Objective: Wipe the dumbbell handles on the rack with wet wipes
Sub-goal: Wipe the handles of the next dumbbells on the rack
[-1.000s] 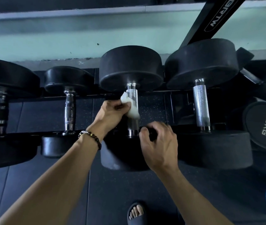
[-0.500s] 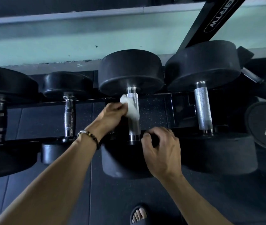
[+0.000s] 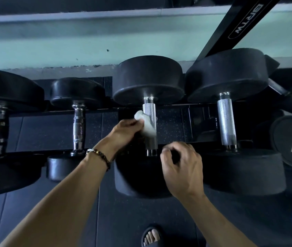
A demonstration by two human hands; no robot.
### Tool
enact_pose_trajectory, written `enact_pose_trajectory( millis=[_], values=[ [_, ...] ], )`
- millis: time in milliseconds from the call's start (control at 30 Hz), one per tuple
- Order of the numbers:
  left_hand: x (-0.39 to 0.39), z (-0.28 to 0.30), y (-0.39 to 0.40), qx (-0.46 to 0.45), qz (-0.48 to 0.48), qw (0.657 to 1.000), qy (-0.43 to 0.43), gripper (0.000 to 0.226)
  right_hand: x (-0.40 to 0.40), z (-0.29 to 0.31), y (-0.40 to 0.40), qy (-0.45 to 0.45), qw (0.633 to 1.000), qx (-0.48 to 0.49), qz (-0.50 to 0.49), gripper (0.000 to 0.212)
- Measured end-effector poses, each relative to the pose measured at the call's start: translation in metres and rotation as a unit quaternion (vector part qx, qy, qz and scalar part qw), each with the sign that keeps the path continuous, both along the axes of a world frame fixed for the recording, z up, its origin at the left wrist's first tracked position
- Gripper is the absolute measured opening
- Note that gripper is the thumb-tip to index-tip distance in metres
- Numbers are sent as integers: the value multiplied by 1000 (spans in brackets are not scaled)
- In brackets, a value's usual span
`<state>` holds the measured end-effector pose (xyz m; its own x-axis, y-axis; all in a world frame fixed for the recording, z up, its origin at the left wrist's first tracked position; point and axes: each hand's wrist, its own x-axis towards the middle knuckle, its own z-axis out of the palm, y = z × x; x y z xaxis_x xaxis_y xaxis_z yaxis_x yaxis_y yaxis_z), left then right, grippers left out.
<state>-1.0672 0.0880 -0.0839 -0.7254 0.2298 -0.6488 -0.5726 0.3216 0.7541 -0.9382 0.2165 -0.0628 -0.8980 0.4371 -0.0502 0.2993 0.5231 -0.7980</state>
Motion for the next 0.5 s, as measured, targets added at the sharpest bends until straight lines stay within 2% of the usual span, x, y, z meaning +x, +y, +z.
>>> enact_pose_trajectory(
  millis=[100, 167, 267, 333, 367, 433, 500],
  values=[
    [-22, 5, 20, 64, 49, 997, 13, 25, 0, -1, 1, -15, 1000, -1, 10, 32],
    [-22, 6, 28, 52, 60, 996, 47, 24, 0, 0, 1, -15, 1000, 3, 12, 32],
    [-4, 2, 8, -44, -44, 994, 94, 27, 0, 0, 1, -6, 1000, 0, 6, 29],
    [7, 4, -6, -81, -133, 985, 78, 37, 0, 1, 0, -4, 1000, -6, 5, 27],
    [7, 6, -7, -88, -142, 983, 70, 41, 0, 0, 1, -3, 1000, -6, 5, 28],
    [-7, 6, 3, -75, -71, 993, 64, 40, 0, -1, 1, -8, 1000, -2, 7, 31],
    [-26, 4, 19, -16, 34, 998, 54, 32, 0, -2, 2, -11, 1000, 8, 7, 35]
  ],
)
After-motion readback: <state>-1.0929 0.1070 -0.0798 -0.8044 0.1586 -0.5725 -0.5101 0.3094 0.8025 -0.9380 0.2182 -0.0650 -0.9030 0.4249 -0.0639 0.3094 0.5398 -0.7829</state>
